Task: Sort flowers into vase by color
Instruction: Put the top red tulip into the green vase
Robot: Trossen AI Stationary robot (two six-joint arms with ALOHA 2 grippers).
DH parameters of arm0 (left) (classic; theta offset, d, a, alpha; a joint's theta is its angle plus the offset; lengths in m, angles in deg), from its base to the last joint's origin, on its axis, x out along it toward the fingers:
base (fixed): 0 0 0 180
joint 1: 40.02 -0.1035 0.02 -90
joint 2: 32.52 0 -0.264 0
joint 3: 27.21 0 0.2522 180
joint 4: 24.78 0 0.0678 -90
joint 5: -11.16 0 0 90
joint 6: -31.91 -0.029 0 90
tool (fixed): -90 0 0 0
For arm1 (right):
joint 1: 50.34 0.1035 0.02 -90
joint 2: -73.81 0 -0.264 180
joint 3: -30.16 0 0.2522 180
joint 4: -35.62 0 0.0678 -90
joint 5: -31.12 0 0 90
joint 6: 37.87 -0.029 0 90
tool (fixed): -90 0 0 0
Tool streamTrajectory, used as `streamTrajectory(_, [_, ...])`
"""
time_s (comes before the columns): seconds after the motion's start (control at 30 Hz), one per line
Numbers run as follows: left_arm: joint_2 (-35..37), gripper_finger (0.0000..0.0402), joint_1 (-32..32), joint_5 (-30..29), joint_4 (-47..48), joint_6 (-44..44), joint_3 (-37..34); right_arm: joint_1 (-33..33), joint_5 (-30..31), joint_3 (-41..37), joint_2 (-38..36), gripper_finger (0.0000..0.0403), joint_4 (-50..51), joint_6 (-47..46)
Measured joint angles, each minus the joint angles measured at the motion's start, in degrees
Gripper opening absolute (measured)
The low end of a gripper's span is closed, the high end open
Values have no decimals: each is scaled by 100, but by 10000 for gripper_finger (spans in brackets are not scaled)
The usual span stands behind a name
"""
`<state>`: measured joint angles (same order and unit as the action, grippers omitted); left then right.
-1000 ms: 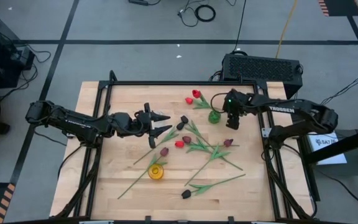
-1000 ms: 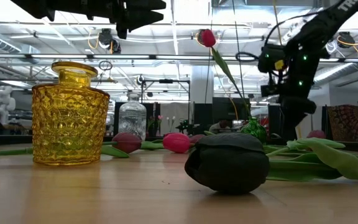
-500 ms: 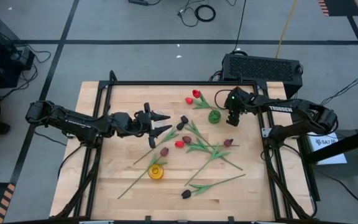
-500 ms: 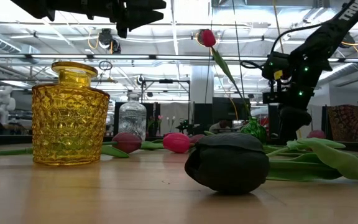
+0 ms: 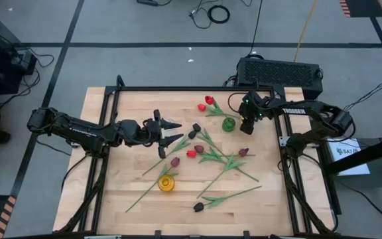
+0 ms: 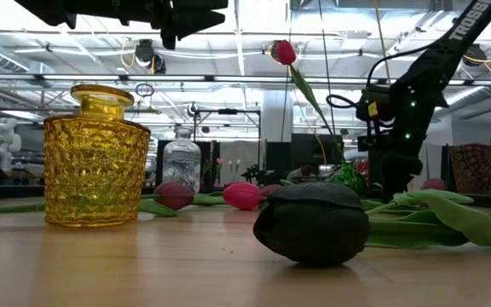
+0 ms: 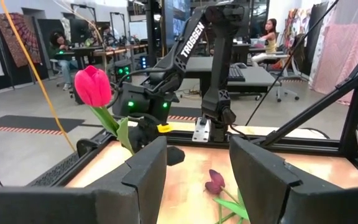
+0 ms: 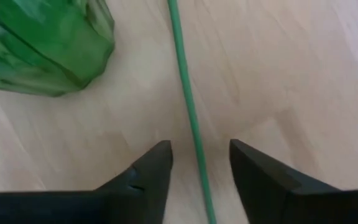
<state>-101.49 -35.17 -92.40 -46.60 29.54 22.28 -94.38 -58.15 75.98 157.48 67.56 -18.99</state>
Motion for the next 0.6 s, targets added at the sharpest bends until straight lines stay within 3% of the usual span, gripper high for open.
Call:
streamTrajectory(0.23, [0, 183, -4, -2, 2, -2, 0, -87, -44, -35, -93, 18, -25, -318])
streamTrajectory(0.43, [0, 183, 2, -2, 12, 4, 0, 36, 119, -40, -216, 4, -69, -690])
streamTrajectory(0.6, [0, 183, 0, -4, 10, 0, 0, 88, 238, -68, -866, 2, 85, -1094])
